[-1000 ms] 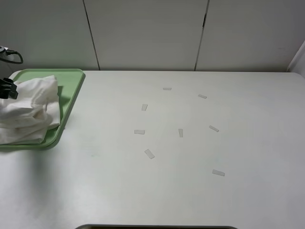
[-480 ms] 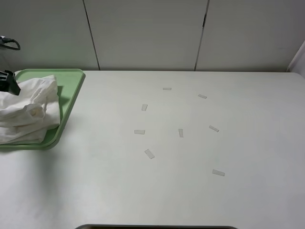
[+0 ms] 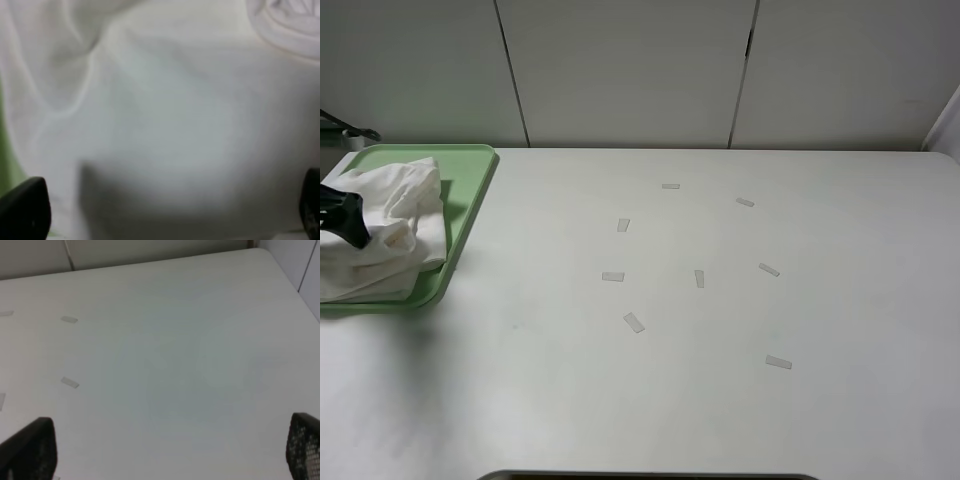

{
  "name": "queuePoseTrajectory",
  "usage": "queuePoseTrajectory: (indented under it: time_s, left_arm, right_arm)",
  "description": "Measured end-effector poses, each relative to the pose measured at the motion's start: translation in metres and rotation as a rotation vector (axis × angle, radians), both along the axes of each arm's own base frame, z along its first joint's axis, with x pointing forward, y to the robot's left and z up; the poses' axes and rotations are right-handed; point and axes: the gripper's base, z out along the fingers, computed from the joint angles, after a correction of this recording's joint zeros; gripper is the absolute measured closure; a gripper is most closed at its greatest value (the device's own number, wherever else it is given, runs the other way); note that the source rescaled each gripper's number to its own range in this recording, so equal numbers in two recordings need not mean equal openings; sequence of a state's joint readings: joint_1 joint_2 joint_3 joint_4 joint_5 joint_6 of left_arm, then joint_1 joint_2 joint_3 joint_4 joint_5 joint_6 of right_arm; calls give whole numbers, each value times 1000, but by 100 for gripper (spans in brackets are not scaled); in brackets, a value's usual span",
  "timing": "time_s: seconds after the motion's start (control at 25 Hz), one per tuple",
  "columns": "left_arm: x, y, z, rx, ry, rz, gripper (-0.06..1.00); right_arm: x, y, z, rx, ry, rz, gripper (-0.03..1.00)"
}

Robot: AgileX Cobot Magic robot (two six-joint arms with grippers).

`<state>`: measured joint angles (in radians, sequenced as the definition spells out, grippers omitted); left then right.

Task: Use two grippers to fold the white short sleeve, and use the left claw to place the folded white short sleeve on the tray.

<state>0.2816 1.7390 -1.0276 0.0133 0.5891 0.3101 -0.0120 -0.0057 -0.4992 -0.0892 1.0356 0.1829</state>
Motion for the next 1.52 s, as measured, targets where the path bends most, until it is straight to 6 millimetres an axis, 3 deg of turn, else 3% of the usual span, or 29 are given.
queuePoseTrajectory:
  time_s: [0.28, 0.88, 1.0, 1.04, 1.24, 1.36, 1.52]
  left_arm:
    - [13, -30, -35, -30, 81, -84, -5]
    - [10, -52, -47, -139, 35, -76, -6]
    - [9, -54, -38, -156, 20, -68, -6]
    - [6, -55, -19, -160, -22, -69, -6]
    - [-9, -56, 36, -113, -159, -89, -6]
    - [-13, -56, 44, -99, -169, -88, -6]
    - [-45, -55, 86, -44, -178, -65, -6]
  right_arm:
    - [0, 0, 0, 0, 0, 0, -3]
    - [0, 0, 0, 0, 0, 0, -3]
    - [0, 0, 0, 0, 0, 0, -3]
    - [0, 0, 0, 0, 0, 0, -3]
    - [0, 0, 0, 0, 0, 0, -3]
    - [0, 0, 0, 0, 0, 0, -3]
    - [0, 0, 0, 0, 0, 0, -3]
